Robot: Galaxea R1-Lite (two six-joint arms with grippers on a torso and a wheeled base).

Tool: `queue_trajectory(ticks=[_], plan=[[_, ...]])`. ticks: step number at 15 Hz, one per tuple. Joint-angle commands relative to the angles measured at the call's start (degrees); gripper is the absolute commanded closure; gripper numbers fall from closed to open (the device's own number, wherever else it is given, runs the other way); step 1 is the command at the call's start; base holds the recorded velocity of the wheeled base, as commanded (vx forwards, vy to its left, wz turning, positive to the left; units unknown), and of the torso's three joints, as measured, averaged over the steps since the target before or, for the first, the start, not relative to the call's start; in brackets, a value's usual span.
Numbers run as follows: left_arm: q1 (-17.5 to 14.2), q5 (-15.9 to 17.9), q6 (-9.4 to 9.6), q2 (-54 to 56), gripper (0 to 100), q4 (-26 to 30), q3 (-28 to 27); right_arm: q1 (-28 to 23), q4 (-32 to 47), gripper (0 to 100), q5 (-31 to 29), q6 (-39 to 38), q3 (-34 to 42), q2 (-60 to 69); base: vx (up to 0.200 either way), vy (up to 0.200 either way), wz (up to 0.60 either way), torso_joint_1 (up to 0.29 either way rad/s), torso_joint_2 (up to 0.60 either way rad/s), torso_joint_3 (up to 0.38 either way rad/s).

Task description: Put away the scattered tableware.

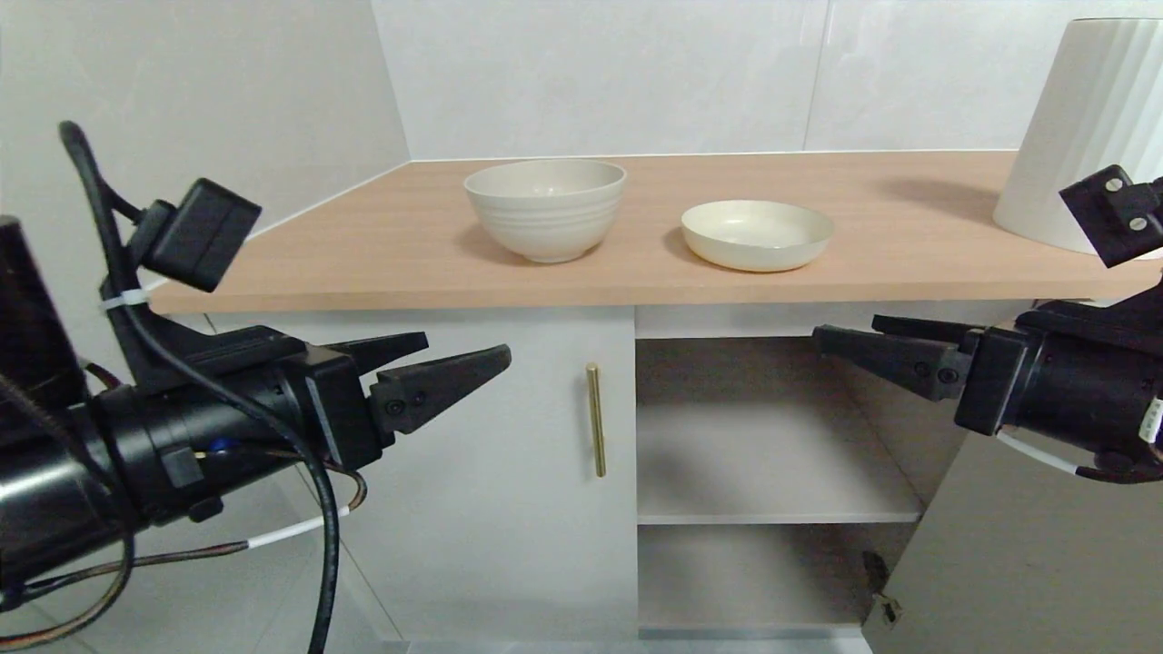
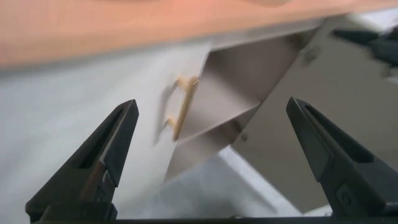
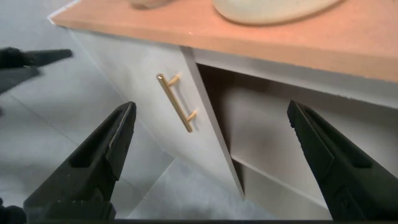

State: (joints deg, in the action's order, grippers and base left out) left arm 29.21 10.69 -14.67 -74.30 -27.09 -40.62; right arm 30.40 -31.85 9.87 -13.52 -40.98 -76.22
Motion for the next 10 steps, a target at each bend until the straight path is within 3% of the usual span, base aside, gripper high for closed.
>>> queue_trajectory(ticks=[1, 10], plan=[[-0.03, -0.06, -0.01, 2.41, 0, 0.11, -0.34, 0.01, 0.04, 0, -0.03, -0.02, 0.03, 0.1, 0.0, 0.0, 0.0, 0.0, 0.0, 0.0], [-0.03, -0.06, -0.1, 0.91, 0, 0.19, -0.34, 0.09, 0.04, 0, -1.7, 0.51, 0.38, 0.1, 0.0, 0.0, 0.0, 0.0, 0.0, 0.0]])
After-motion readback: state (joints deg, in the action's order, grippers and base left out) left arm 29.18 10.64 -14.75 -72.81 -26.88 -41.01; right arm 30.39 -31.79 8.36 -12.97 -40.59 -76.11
